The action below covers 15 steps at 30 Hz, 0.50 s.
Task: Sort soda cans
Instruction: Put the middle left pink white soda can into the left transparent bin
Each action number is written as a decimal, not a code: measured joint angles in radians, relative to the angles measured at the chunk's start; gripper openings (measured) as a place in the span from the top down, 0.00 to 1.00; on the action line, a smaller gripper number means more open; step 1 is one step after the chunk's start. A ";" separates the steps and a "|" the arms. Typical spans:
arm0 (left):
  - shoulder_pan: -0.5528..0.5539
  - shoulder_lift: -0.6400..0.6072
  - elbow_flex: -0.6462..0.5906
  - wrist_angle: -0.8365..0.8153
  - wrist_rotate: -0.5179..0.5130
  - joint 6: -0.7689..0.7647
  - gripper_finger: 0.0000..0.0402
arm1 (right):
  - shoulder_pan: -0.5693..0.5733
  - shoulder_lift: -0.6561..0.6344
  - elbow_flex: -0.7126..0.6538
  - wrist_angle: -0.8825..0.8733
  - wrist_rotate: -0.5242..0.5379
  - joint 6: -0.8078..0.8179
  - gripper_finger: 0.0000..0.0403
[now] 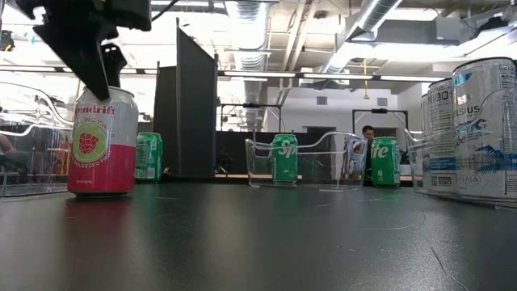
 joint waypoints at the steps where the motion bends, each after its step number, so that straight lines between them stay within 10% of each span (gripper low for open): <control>1: 0.001 0.001 -0.010 0.002 0.005 -0.002 0.12 | 0.000 0.000 0.000 -0.002 0.000 -0.001 0.18; 15: 0.009 0.000 -0.110 0.121 0.046 0.004 0.12 | -0.001 0.000 0.000 0.000 0.000 -0.008 0.18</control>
